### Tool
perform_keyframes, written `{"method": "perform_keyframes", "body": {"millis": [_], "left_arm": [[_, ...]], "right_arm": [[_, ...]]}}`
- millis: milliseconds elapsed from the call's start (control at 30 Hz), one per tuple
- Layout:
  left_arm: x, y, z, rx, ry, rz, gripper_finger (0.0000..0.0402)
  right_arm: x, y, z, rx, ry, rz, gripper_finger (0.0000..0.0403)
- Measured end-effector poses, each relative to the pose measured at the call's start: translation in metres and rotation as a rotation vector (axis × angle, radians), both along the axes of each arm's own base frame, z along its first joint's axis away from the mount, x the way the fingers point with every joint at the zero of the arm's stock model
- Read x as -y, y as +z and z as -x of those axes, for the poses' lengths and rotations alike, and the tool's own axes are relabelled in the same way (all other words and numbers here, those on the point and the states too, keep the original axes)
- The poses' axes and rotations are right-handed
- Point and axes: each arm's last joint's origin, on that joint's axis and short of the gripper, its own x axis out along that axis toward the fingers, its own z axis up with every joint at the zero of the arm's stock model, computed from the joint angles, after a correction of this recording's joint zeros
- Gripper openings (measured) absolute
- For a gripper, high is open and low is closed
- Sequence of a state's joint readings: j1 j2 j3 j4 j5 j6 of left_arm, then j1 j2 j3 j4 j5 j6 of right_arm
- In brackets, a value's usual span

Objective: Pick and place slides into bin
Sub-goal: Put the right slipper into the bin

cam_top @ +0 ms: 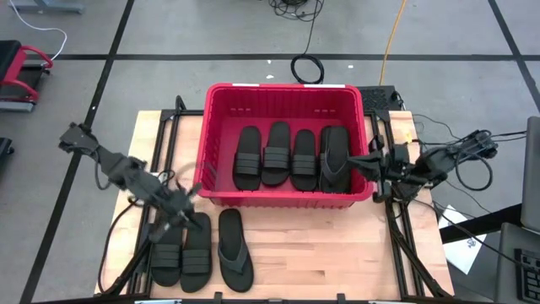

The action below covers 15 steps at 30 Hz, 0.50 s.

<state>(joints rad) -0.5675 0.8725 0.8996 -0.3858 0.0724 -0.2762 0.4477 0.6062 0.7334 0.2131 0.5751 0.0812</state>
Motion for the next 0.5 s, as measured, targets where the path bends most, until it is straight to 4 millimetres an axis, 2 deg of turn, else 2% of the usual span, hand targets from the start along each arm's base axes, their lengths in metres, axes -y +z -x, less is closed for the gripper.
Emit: {"method": "perform_keyframes", "body": {"millis": [133, 233, 500], "left_arm": [[0.023, -0.003, -0.016, -0.169, 0.001, 0.032, 0.0026], [0.037, -0.015, -0.030, -0.282, 0.023, 0.056, 0.0026], [0.056, -0.049, -0.055, -0.489, 0.037, 0.064, 0.0039]], "right_arm": [[0.003, 0.003, 0.009, 0.029, 0.046, 0.006, 0.0000], [0.005, 0.005, 0.015, 0.051, 0.093, 0.021, 0.0000], [0.009, 0.007, 0.030, 0.072, 0.197, 0.047, 0.0000]]}}
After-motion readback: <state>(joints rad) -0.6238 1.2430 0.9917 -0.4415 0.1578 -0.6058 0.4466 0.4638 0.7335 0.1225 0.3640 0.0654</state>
